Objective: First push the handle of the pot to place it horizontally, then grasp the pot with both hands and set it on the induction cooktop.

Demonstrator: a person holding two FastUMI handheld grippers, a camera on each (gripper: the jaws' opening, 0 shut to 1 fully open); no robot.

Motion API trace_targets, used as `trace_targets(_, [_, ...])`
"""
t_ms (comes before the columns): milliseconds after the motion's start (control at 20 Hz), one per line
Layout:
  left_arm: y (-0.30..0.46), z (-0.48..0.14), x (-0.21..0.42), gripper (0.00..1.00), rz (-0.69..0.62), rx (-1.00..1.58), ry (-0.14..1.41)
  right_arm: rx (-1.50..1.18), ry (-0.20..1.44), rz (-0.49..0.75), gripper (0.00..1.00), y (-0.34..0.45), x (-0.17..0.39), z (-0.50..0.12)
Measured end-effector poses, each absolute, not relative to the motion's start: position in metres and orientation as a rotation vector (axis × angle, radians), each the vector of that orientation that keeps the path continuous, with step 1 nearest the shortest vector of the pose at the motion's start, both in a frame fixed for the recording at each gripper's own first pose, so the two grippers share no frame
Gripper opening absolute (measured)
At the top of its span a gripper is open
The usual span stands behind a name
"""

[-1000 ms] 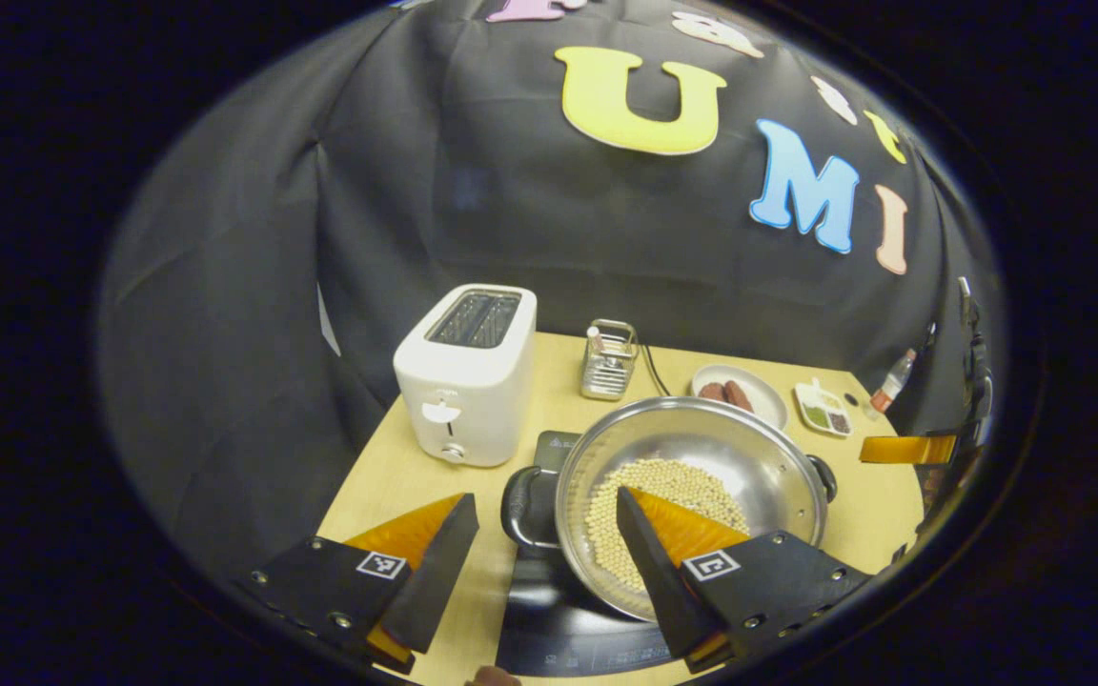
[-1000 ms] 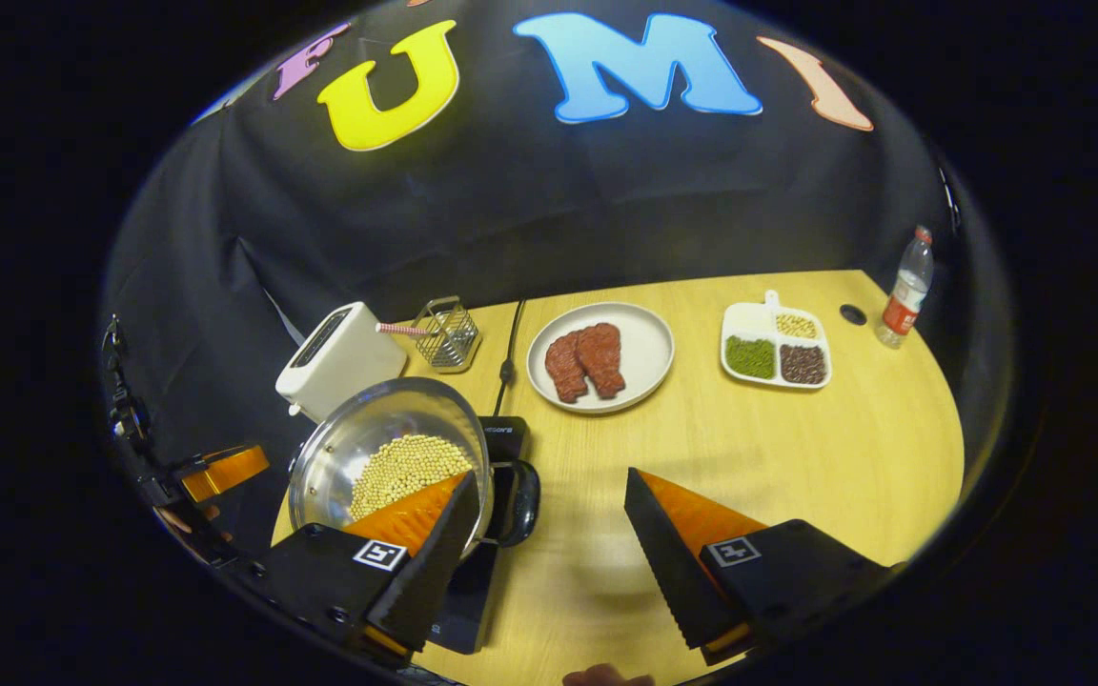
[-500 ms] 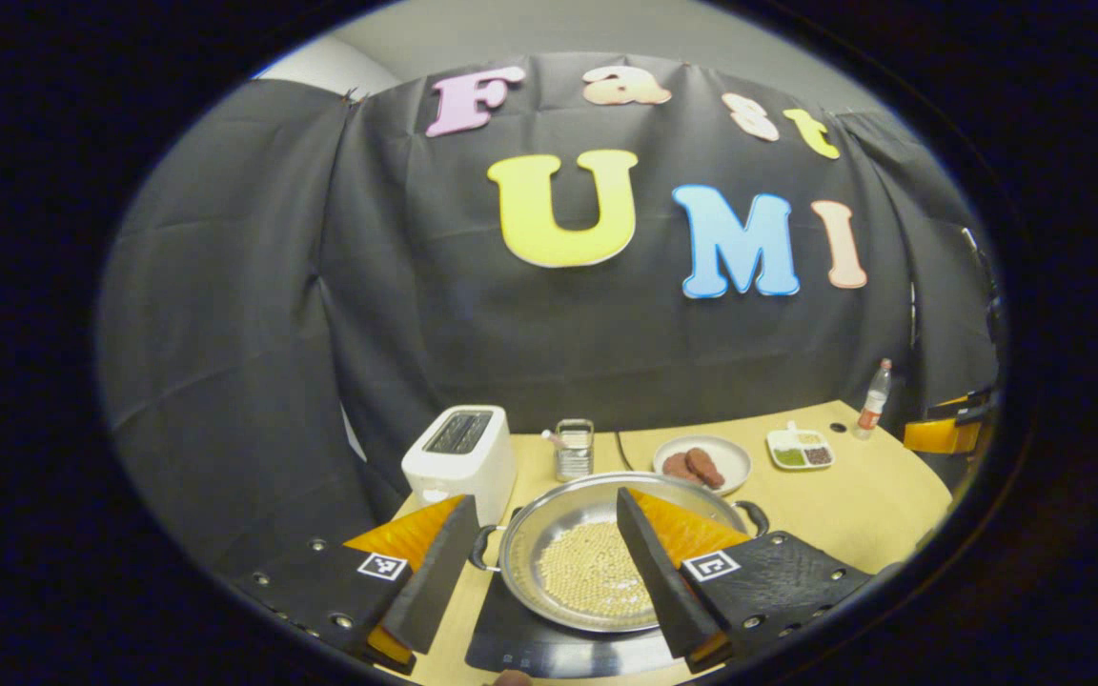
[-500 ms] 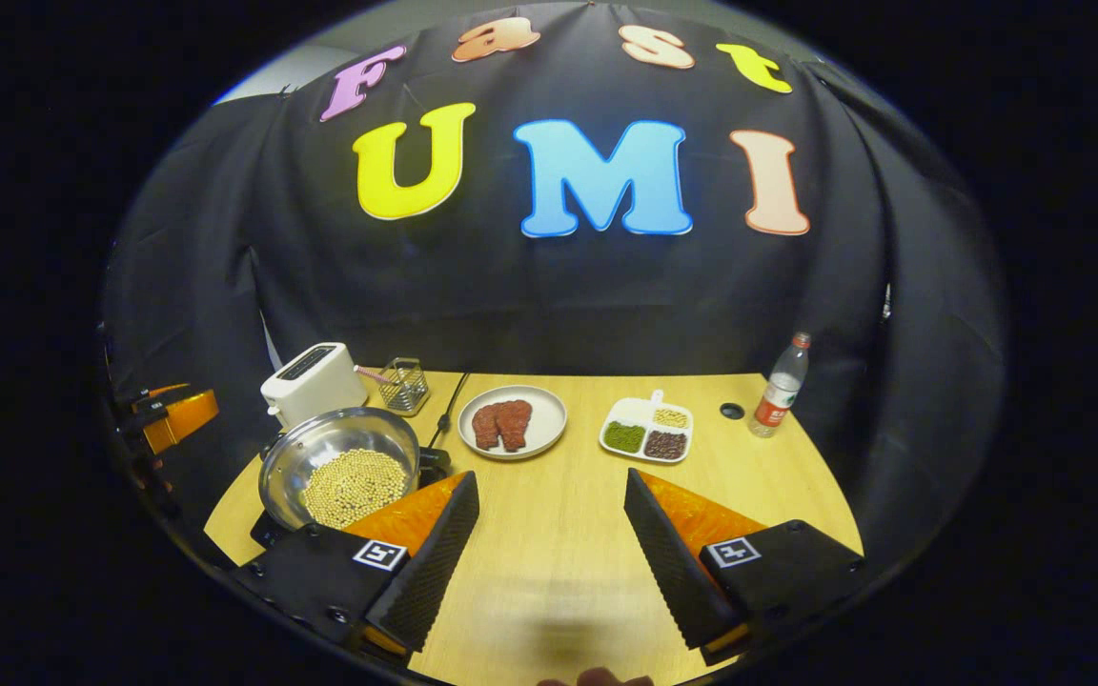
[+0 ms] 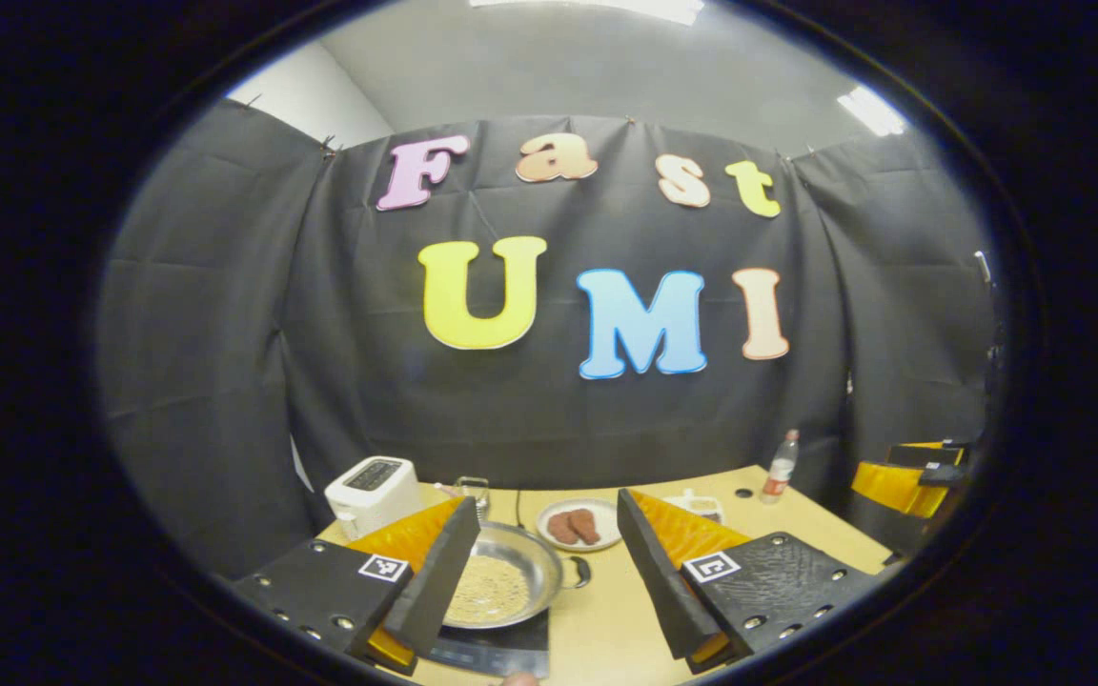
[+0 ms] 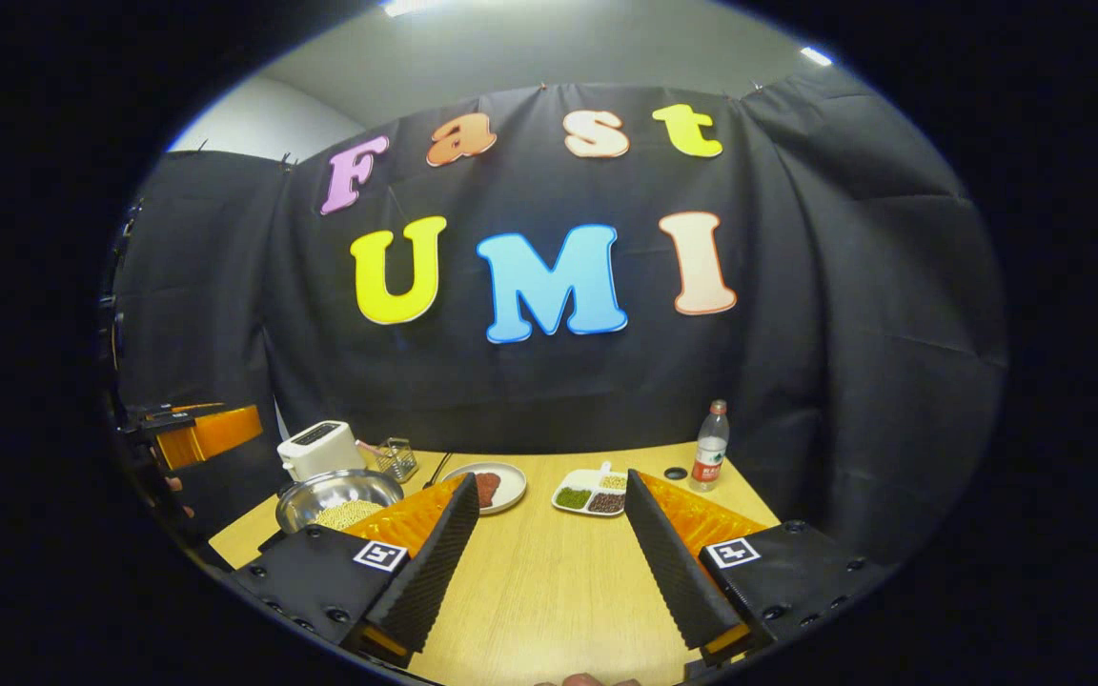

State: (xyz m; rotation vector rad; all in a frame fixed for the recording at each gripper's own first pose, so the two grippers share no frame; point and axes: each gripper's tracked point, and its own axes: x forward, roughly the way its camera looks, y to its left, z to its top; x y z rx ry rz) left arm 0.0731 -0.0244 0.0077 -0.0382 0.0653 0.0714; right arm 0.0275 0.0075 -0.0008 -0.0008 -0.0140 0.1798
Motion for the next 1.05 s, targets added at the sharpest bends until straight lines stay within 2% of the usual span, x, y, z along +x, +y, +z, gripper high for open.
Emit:
trace_targets(250, [-0.095,0.026,0.026,0.87,0.073,-0.057,0.008,0.033,-0.069,0.159,0.98,-0.05,0.0,0.009])
trace_targets(300, [-0.103,0.026,0.018,0.91,0.082,-0.066,0.005,0.036,-0.078,0.153,0.98,-0.061,-0.005,0.01])
trace_targets(450, [-0.122,0.015,-0.002,0.87,0.089,-0.077,0.028,0.023,-0.076,0.128,0.98,-0.087,-0.018,0.001])
trace_targets(700, [-0.119,0.008,-0.026,0.87,0.109,-0.007,0.036,0.015,-0.033,0.1,0.98,-0.101,-0.024,-0.016])
trace_targets(1000, [-0.092,0.006,-0.02,0.87,0.093,-0.008,0.021,0.049,-0.023,0.08,0.98,-0.076,-0.007,-0.008])
trace_targets(1050, [-0.088,0.003,-0.017,0.89,0.087,-0.013,0.022,0.047,-0.029,0.082,0.92,-0.07,-0.004,-0.004])
